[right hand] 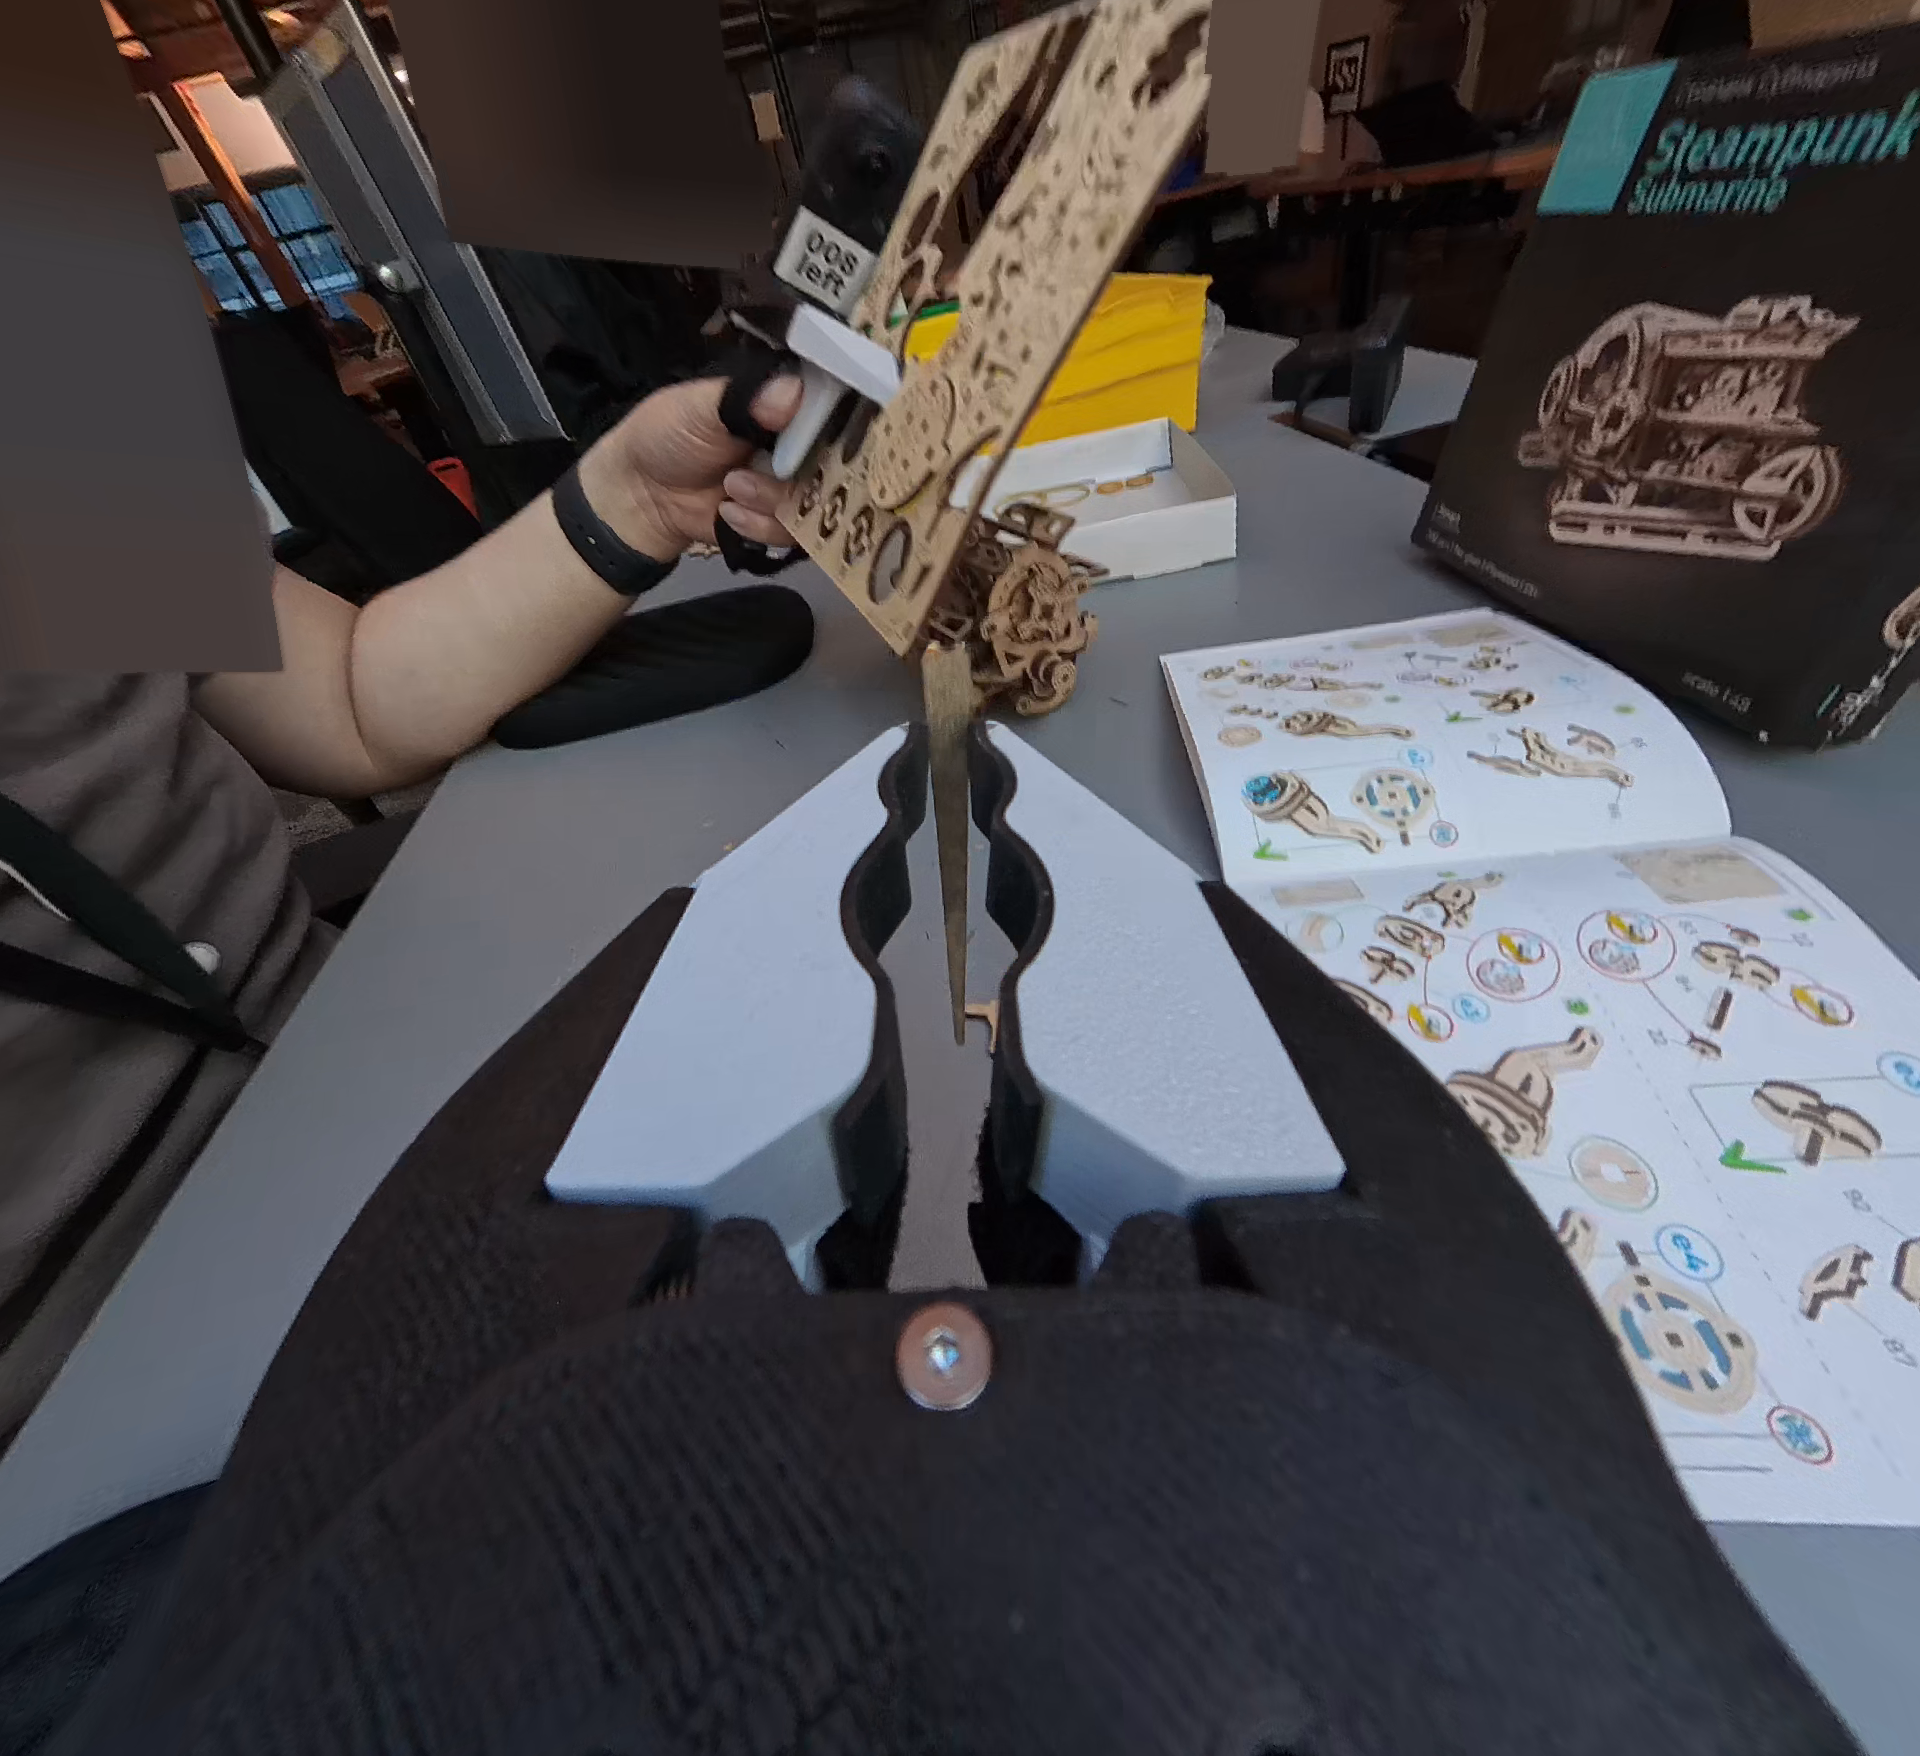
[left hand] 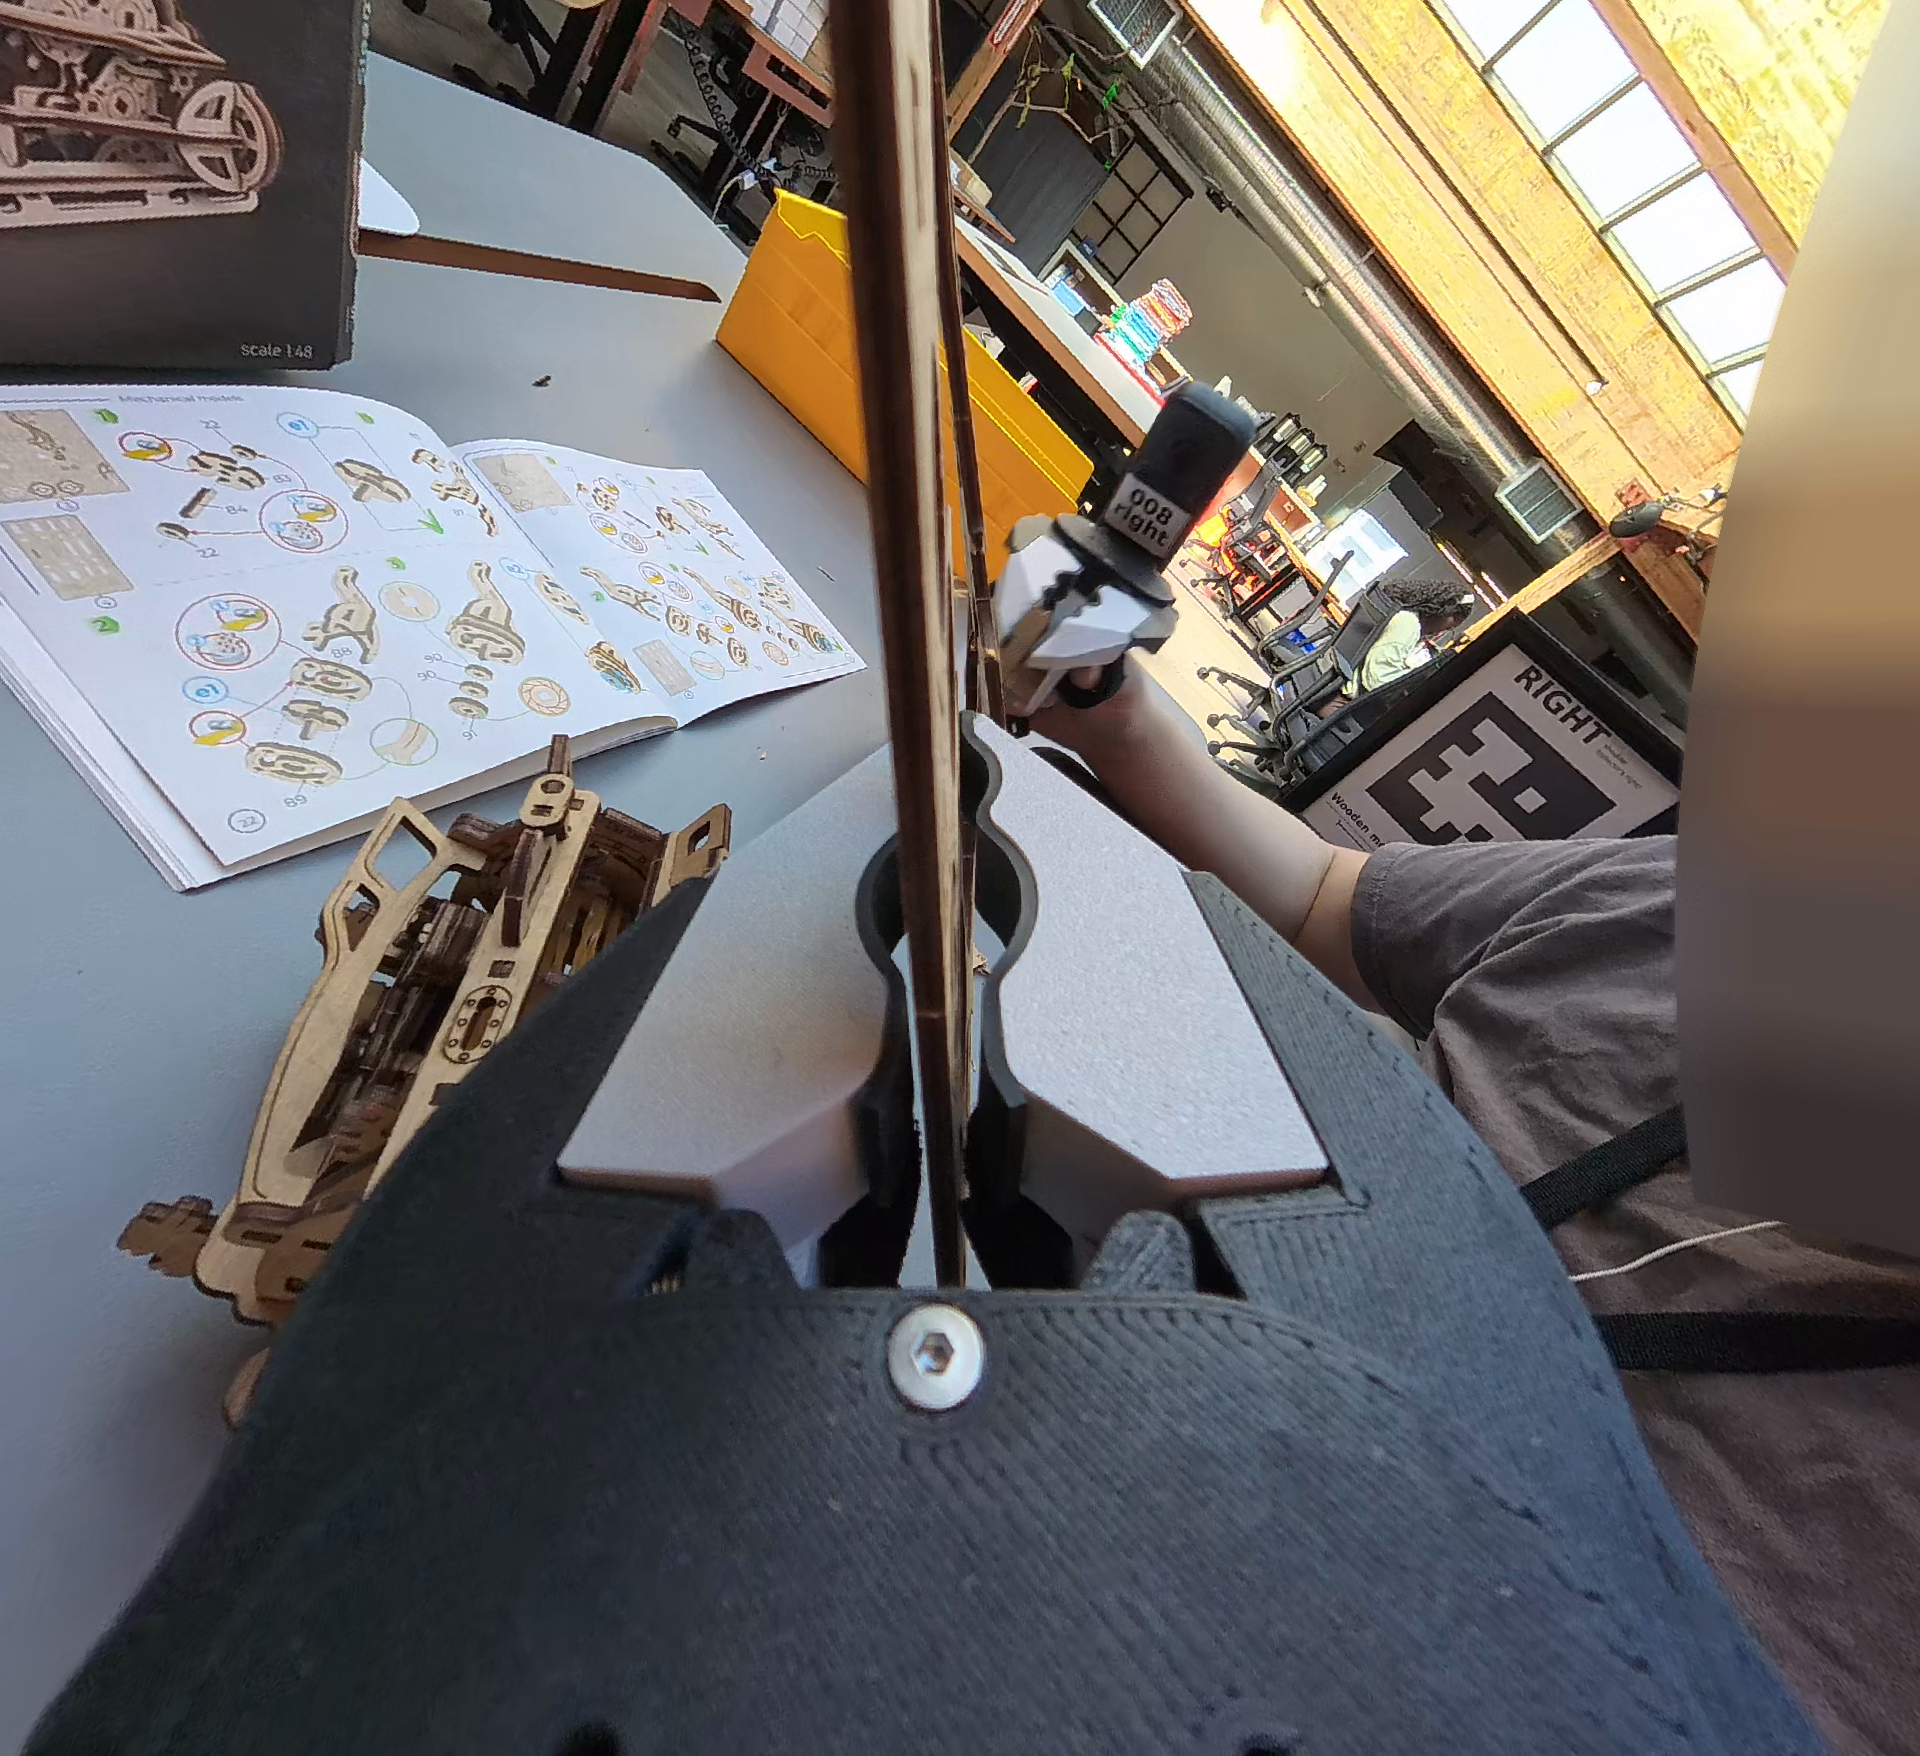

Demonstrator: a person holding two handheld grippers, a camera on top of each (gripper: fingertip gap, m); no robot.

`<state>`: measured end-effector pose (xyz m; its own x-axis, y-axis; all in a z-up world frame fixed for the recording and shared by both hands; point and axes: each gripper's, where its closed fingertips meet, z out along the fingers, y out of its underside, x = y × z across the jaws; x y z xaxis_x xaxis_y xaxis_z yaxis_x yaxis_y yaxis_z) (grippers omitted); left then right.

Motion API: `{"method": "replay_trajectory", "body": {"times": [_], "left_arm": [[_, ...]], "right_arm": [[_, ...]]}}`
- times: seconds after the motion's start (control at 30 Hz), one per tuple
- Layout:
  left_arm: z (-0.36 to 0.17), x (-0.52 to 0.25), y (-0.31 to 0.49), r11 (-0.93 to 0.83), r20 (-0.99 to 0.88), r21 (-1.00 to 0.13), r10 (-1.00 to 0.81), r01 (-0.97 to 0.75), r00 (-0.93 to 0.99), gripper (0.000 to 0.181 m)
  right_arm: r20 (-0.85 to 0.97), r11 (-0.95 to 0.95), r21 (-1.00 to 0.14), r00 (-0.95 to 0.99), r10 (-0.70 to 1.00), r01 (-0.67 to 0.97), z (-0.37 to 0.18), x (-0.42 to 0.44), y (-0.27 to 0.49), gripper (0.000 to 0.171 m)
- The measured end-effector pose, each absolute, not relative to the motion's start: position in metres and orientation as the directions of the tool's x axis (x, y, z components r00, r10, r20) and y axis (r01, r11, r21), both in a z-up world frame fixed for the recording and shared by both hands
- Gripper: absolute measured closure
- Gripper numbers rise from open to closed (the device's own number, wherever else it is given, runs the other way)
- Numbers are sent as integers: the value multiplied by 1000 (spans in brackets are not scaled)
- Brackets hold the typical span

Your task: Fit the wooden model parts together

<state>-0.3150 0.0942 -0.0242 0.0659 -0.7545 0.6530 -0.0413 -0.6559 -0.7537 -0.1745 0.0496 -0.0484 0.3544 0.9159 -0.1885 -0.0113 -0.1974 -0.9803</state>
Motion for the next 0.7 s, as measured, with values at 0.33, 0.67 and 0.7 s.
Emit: {"method": "replay_trajectory", "body": {"times": [0.33,0.67,0.7], "left_arm": [[-34,-310,94,-669,665,-740,-743,-66,76,181],[-21,-304,83,-649,648,-759,-761,-60,28,181],[-20,-304,82,-646,646,-761,-763,-57,22,181]], "right_arm": [[372,-22,-705,396,840,709,-101,-148,45,165],[210,-103,-778,411,887,620,-110,-163,42,149],[160,-107,-839,429,889,533,-93,-166,42,147]]}}
